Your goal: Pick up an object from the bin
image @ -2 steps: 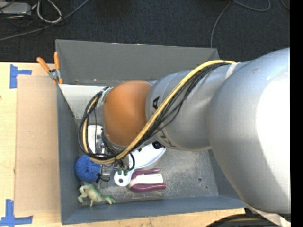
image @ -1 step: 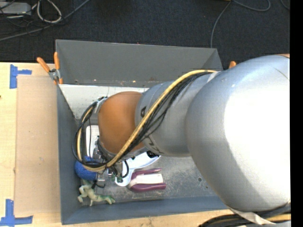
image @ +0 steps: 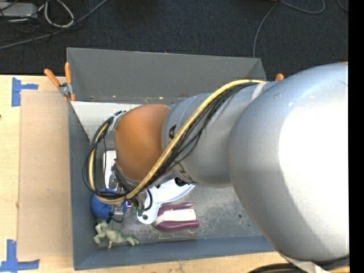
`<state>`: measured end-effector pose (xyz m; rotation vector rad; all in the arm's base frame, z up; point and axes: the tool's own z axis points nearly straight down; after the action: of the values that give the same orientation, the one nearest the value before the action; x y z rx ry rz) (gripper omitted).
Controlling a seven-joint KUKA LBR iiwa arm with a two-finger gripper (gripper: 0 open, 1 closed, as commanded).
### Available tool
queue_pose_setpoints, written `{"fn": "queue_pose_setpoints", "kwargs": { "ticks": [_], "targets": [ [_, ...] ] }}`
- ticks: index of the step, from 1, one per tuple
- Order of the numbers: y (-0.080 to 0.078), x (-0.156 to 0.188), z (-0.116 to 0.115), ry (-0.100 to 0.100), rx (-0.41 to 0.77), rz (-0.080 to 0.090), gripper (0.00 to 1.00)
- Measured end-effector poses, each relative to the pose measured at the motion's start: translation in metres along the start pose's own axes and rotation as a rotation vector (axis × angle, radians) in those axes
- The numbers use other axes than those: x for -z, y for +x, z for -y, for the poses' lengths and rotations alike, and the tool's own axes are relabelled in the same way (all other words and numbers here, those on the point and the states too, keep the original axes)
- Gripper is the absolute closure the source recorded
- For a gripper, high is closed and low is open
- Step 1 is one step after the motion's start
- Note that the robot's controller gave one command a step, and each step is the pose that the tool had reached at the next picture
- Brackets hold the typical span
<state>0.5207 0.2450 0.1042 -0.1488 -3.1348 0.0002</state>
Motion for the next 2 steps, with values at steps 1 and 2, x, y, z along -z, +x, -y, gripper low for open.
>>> {"fn": "queue_pose_setpoints", "kwargs": {
  "ticks": [1,2],
  "targets": [
    [0.0061,-0.0325,0.0008,0.009,-0.092,-0.011,0.00],
    [0.0065,-0.0379,0.0009,0.004,-0.114,-0.007,1.00]
  ]
}}
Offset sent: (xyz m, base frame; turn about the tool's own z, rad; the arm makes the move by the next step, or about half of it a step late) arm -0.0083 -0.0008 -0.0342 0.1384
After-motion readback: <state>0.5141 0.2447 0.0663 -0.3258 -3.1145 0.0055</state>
